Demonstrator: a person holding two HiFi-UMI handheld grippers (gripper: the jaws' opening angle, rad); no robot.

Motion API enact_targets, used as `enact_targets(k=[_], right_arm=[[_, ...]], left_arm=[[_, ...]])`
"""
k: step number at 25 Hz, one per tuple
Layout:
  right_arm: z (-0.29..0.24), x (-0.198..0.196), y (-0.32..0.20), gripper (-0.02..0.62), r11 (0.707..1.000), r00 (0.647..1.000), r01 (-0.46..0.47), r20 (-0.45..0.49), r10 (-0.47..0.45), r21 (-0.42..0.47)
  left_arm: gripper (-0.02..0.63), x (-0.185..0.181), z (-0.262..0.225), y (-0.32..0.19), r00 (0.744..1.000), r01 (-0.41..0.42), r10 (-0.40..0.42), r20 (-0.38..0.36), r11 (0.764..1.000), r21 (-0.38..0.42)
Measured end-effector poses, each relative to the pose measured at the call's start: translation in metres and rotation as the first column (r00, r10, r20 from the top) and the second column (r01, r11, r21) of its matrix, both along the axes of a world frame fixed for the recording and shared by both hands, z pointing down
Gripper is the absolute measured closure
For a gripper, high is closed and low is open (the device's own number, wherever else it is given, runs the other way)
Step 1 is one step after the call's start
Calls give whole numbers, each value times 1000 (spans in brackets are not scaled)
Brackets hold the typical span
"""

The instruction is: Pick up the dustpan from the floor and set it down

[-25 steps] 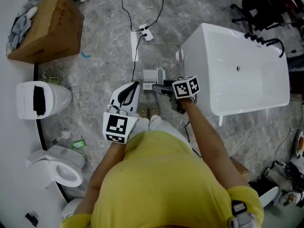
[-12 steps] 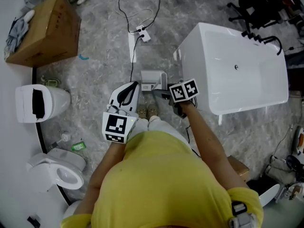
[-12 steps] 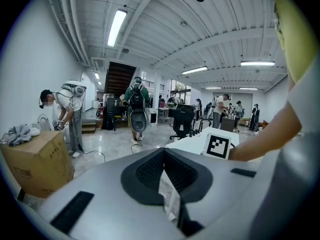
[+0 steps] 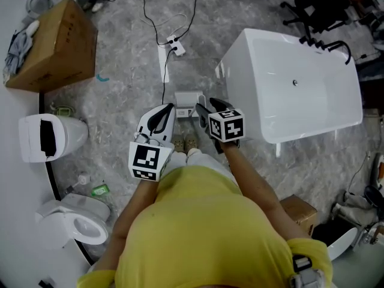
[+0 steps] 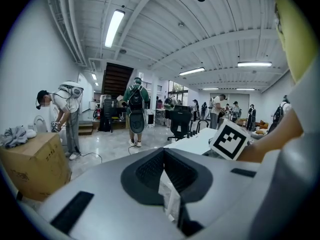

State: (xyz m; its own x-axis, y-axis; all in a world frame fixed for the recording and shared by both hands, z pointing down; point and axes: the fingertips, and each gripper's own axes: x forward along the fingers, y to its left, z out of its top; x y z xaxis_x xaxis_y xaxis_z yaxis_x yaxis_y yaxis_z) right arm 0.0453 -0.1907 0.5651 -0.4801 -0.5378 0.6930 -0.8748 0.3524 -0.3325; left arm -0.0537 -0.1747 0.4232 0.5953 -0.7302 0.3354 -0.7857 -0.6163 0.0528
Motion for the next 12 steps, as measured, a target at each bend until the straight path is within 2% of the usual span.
enact_targets(k=[5, 9, 12], right_arm=[[-48, 5, -14, 440, 976, 995, 3, -101, 19, 218], [-91, 11, -20, 554, 933, 991, -25, -111, 69, 359], [-127, 13, -23, 583, 890, 990, -46, -99, 102, 454]], left_arm=[[606, 4, -5, -2, 1000, -2, 2, 1, 1000, 11], [606, 4, -12, -5, 1000, 11, -11, 13, 999, 34], [606, 2, -18, -6, 1000, 21, -22, 20, 999, 49]])
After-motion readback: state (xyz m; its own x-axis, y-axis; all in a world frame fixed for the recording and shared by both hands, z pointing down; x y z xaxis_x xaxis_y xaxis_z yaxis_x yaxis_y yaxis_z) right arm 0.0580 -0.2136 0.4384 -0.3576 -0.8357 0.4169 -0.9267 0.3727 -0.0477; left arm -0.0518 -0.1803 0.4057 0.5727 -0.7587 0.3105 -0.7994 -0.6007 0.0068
